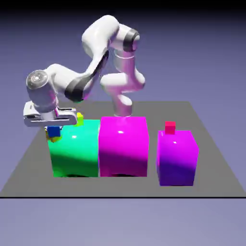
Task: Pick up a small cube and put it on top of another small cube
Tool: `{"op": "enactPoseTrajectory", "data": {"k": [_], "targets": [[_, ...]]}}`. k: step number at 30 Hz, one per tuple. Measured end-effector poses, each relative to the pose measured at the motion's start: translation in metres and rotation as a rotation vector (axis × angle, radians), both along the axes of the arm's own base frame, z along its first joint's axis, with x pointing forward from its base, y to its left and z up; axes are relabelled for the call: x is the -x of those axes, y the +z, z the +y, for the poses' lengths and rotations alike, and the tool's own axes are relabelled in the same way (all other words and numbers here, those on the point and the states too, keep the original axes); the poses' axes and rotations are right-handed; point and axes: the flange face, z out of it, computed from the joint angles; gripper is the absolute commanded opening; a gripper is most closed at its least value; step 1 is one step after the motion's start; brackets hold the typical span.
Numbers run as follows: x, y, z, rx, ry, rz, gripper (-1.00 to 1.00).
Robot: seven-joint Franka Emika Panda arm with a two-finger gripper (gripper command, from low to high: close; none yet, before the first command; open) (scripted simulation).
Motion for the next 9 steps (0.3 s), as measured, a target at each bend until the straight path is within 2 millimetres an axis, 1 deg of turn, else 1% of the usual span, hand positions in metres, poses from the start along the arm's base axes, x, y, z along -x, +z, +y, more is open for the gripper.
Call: {"op": "enactPoseTrajectory", "data": {"k": [1,5,6,8,9], "targets": [[0.000,0.000,0.000,0.000,0.000,0.000,-1.00],[0.018,-0.052,-0.001,0.000,0.000,0.000,-1.00],[0.023,-0.064,0.000,0.000,0.000,0.000,1.00],[0.023,-0.064,-0.001,0.002,0.001,0.000,1.00],[0.018,-0.052,-0.001,0.002,0.001,0.001,1.00]]}}
